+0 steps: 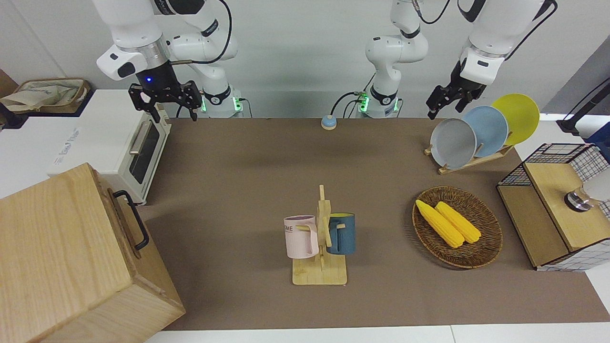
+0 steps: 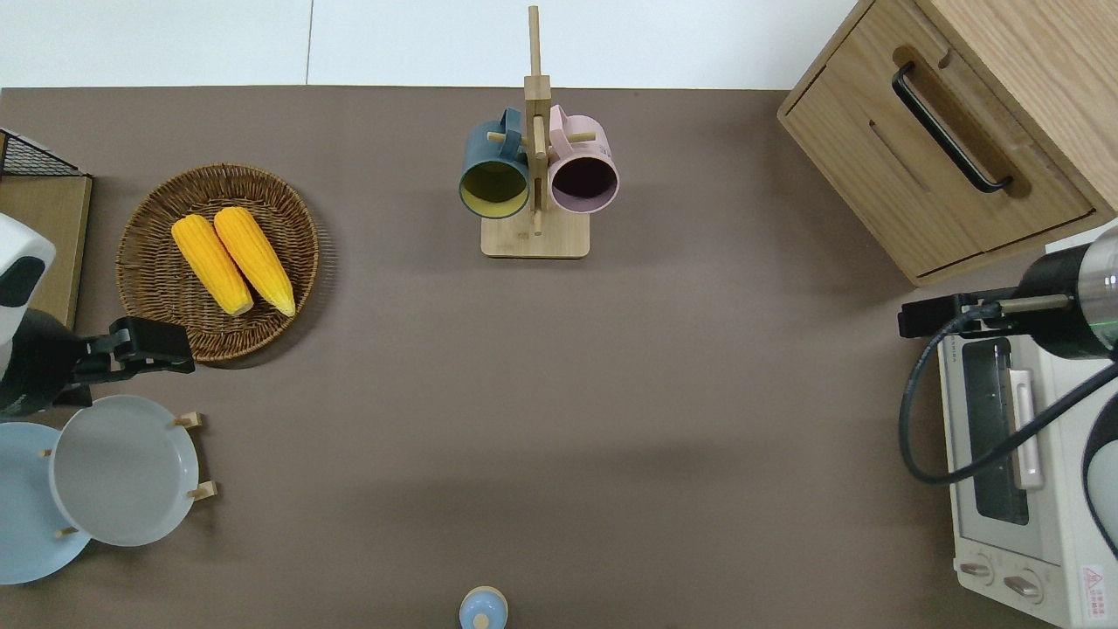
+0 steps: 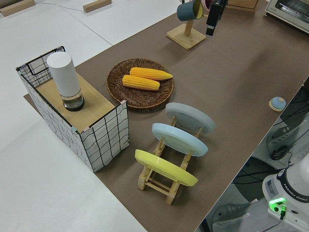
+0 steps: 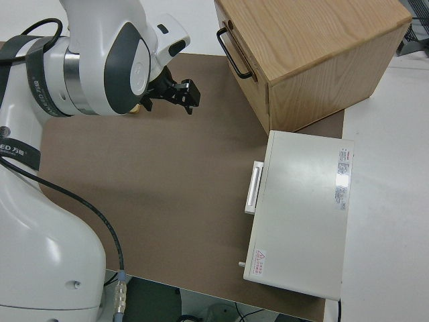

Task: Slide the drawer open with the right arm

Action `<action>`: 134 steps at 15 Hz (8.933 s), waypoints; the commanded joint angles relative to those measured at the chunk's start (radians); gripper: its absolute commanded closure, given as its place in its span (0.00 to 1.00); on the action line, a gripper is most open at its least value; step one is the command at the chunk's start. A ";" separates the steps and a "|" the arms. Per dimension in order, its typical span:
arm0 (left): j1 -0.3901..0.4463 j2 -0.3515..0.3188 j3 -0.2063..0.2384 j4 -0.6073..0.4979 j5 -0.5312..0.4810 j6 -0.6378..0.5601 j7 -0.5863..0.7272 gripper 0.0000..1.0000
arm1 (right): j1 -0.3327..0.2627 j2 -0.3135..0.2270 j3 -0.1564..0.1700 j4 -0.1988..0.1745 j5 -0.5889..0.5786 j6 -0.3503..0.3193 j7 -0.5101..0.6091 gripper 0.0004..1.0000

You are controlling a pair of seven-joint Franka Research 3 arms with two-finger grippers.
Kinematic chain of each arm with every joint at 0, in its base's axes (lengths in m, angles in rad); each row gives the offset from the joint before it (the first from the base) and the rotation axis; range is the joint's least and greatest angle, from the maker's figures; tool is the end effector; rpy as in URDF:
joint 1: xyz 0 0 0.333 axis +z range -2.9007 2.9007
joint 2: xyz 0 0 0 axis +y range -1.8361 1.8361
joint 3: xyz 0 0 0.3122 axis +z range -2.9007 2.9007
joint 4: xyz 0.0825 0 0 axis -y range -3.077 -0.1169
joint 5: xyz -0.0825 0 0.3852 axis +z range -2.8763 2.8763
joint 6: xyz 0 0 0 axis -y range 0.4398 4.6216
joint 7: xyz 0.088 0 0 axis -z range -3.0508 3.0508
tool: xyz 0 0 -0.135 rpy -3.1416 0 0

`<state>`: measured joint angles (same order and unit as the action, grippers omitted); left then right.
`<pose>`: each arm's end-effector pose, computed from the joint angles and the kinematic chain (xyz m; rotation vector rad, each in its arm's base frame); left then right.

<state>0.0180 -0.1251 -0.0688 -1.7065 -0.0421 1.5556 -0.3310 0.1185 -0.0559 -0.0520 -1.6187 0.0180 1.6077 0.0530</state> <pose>0.5125 -0.0338 0.5942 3.0826 0.4356 -0.0498 0.5421 0.0377 0.6040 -3.1173 -0.0207 -0.0678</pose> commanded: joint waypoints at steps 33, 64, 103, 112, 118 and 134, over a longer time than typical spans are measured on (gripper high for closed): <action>-0.001 -0.008 0.004 0.004 -0.001 -0.016 0.009 0.01 | 0.174 0.321 0.379 0.077 -1.153 -0.189 0.103 0.02; -0.001 -0.008 0.004 0.004 -0.001 -0.015 0.009 0.01 | 0.122 0.522 0.129 0.011 -1.653 0.181 0.447 0.06; -0.001 -0.008 0.004 0.004 -0.001 -0.015 0.009 0.01 | 0.159 0.522 0.342 0.022 -1.555 -0.141 0.381 0.88; -0.001 -0.008 0.004 0.004 -0.001 -0.015 0.009 0.01 | 0.185 0.522 0.465 0.026 -1.500 -0.308 0.381 0.88; -0.001 -0.008 0.004 0.004 -0.001 -0.015 0.009 0.01 | 0.221 0.522 0.507 0.059 -1.445 -0.385 0.384 0.87; -0.001 -0.008 0.004 0.004 -0.001 -0.017 0.009 0.01 | 0.250 0.522 0.509 0.060 -1.409 -0.419 0.415 0.25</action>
<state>0.0180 -0.1251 -0.0688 -1.7064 -0.0421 1.5556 -0.3310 0.3497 0.4835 0.4595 -1.5746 -1.4045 1.2513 0.4905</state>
